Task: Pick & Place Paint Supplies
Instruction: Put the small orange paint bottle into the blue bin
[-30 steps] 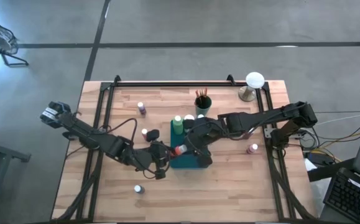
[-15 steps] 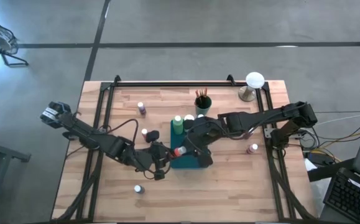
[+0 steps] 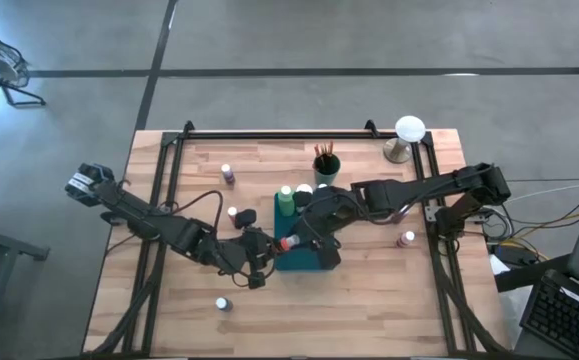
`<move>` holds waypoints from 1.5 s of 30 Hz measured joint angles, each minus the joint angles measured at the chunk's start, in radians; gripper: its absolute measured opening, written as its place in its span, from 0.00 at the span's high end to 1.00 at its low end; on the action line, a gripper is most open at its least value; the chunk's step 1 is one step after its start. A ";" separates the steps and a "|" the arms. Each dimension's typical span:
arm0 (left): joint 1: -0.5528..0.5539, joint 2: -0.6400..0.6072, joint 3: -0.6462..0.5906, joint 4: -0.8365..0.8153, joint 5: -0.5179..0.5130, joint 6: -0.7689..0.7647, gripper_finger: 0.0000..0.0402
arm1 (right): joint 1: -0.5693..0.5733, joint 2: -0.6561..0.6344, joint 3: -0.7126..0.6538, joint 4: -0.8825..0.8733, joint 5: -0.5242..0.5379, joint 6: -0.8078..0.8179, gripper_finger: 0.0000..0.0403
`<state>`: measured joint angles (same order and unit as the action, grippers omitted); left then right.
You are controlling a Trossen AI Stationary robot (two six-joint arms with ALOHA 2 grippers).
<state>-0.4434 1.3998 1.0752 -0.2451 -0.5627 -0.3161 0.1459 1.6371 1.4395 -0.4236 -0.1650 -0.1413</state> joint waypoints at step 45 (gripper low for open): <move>0.001 -0.058 0.000 -0.384 -0.258 -0.339 0.25 | -0.007 0.001 0.062 -0.487 0.289 0.558 0.71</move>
<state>-0.4419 1.3422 1.0748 -0.6293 -0.8211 -0.6548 0.1388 1.6382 1.5013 -0.9107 0.1245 0.4162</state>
